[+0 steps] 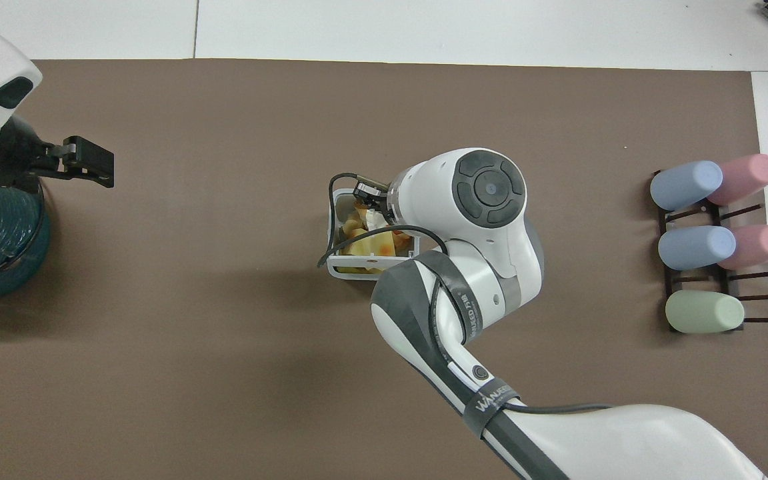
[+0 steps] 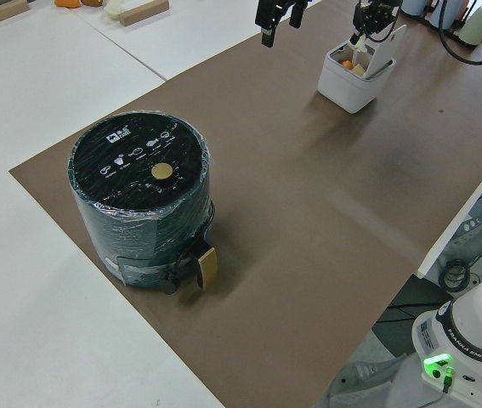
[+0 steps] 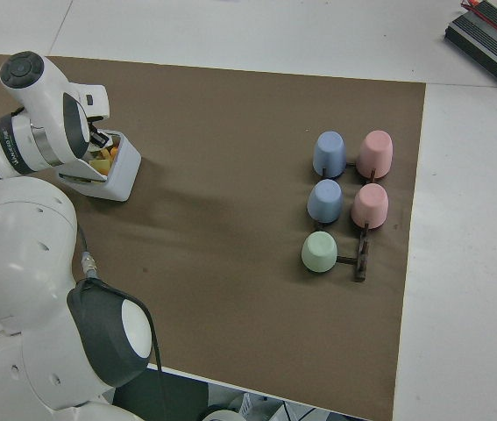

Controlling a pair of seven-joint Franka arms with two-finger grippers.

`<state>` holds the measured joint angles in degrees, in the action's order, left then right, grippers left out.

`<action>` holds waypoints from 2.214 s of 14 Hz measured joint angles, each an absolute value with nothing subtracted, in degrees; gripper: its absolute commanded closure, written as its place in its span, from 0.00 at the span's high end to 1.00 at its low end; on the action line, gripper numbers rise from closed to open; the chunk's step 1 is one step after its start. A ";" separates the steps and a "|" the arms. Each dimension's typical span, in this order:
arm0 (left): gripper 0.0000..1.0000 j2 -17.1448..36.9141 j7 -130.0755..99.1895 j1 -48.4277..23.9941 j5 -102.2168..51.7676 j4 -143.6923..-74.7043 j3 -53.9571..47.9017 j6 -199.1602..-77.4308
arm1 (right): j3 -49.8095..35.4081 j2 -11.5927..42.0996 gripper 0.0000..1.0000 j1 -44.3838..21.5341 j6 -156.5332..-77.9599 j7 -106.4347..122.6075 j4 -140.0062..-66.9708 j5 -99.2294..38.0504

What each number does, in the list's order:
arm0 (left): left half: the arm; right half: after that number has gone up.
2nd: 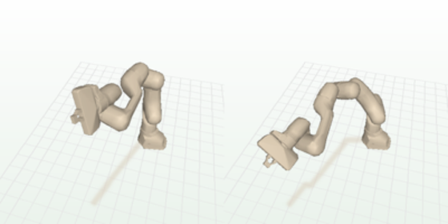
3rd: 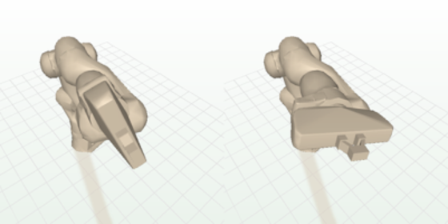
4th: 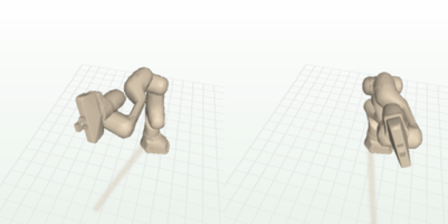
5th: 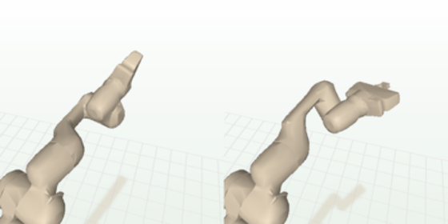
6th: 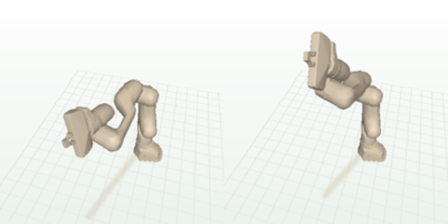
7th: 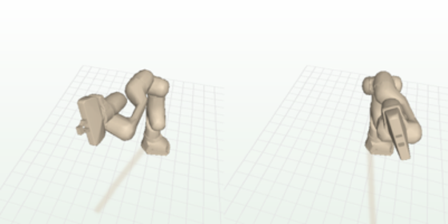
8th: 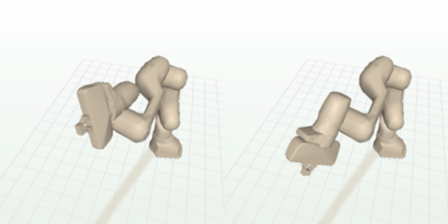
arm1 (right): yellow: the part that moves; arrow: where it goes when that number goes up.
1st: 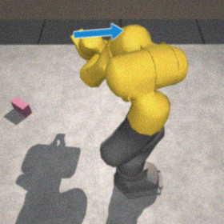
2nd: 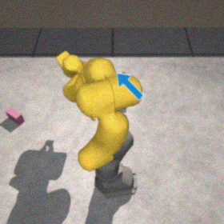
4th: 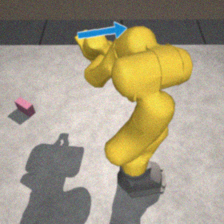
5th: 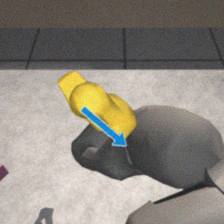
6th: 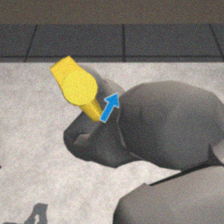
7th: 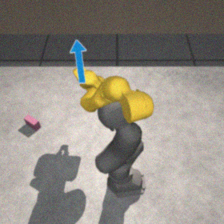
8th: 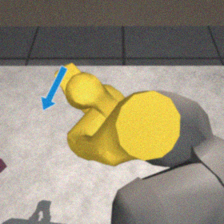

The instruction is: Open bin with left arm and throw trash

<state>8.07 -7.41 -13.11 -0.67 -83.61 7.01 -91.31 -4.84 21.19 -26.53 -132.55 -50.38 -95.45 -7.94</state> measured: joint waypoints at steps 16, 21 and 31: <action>1.00 8.05 -7.41 -13.00 -0.67 -83.62 7.35 -91.31 | -3.38 8.70 1.00 -12.05 -114.81 -37.02 -93.35 -2.22; 1.00 8.05 -7.41 -13.00 -0.67 -83.62 7.35 -91.31 | -3.32 4.74 1.00 -6.33 -107.43 -20.61 -94.41 1.02; 1.00 8.05 -7.41 -13.00 -0.67 -83.62 7.35 -91.31 | -3.73 -1.40 1.00 1.10 -96.19 -7.45 -97.31 1.13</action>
<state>8.05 -7.41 -13.00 -0.67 -83.62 7.35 -91.31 -3.73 -1.40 1.10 -96.19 -7.45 -97.31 1.13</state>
